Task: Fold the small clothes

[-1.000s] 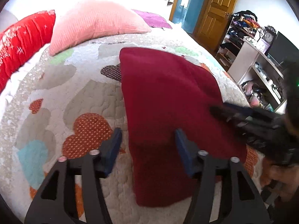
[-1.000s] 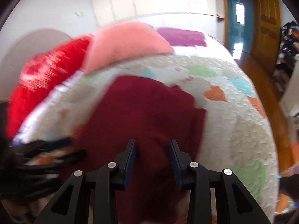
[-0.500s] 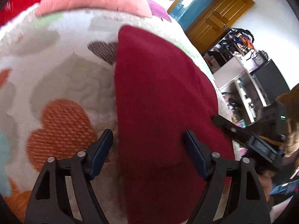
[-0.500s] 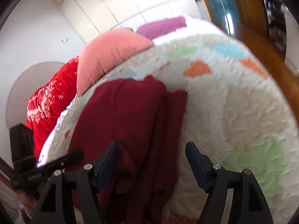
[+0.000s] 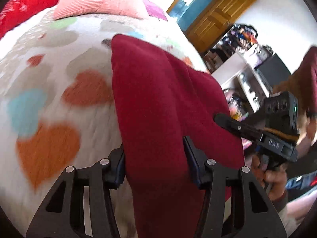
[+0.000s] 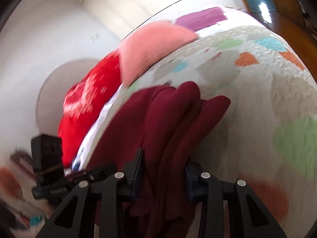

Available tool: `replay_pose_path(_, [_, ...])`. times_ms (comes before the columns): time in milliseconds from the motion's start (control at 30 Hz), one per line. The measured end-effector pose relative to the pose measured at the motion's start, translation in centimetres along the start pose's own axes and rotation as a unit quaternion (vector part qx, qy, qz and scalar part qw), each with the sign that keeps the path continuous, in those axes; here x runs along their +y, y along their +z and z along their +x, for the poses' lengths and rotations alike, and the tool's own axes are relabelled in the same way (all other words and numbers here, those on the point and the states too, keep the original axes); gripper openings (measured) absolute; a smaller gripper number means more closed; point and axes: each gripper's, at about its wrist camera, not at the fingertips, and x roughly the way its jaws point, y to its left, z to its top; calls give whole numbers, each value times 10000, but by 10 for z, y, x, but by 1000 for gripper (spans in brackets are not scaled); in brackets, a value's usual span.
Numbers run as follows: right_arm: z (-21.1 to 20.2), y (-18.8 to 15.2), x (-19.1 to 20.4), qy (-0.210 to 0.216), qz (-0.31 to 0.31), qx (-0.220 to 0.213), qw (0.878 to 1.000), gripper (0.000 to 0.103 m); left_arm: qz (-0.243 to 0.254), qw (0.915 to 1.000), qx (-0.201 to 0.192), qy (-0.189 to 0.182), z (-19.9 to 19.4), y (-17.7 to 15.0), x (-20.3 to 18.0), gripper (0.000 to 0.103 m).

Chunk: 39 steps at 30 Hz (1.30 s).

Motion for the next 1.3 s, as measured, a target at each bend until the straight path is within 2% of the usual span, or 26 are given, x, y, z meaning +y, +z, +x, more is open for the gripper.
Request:
replay_pose_path(67, [-1,-27,6,51,0,167,9998,39,-61,9996,114,244,-4,-28,4,52])
replay_pose_path(100, [7,-43,7,-83,-2,416,9991,42,-22,9989,209,426,-1,-39,6,52])
replay_pose_path(167, [15,-58,6,-550,-102,692,9960,47,93,9983,56,573,-6,-52,9,54])
replay_pose_path(200, [10,-62,7,-676,-135,575,9960,48,90,9979,-44,635,-15,-55,8,54])
replay_pose_path(267, [-8,-62,11,-655,-74,333,9973,48,132,9962,-264,817,-30,-55,6,54])
replay_pose_path(333, [-25,-57,24,-689,-264,-6,9973,48,285,9910,-711,1098,-51,-54,-3,54])
replay_pose_path(433, [-28,-48,41,-1043,-560,-295,9925,47,412,9889,-842,1153,-55,-52,-10,54])
replay_pose_path(467, [-21,-45,48,-1154,-726,-291,9902,39,425,9896,-803,1118,-51,-54,-13,54])
replay_pose_path(567, [13,-42,61,-1608,-1290,-23,9785,29,541,9903,-534,1165,-25,-53,-17,54])
replay_pose_path(600, [29,-41,61,-1855,-1477,98,9714,29,668,9868,-482,1394,-13,-57,-19,54])
replay_pose_path(667, [50,-41,44,-2389,-1621,298,9569,29,820,9824,-507,1599,-4,-62,-22,56])
replay_pose_path(767, [40,-35,25,-2021,-1174,337,9717,29,821,9824,-527,1591,-5,-66,-22,61])
replay_pose_path(833, [17,-35,35,-1814,-1183,272,9759,29,782,9829,-527,1583,-4,-65,-21,61])
replay_pose_path(900, [0,-43,53,-1384,-1320,295,9811,29,722,9834,-542,1575,-5,-66,-20,62])
replay_pose_path(967, [-3,-55,72,-1228,-1577,346,9792,29,702,9830,-548,1603,-6,-67,-23,62])
replay_pose_path(1067, [1,-87,86,-1379,-1905,645,9698,29,660,9836,-549,1585,-7,-70,-23,64])
replay_pose_path(1133, [6,-108,82,-1818,-2122,747,9573,29,639,9846,-519,1544,-6,-71,-23,65])
replay_pose_path(1167, [9,-115,75,-1852,-2089,752,9573,29,631,9841,-511,1577,-5,-72,-23,65])
replay_pose_path(1267, [11,-116,64,-1642,-1688,654,9697,29,579,9834,-549,1629,-5,-74,-24,65])
replay_pose_path(1300, [10,-115,65,-1656,-1699,653,9693,29,554,9835,-545,1631,-5,-74,-25,65])
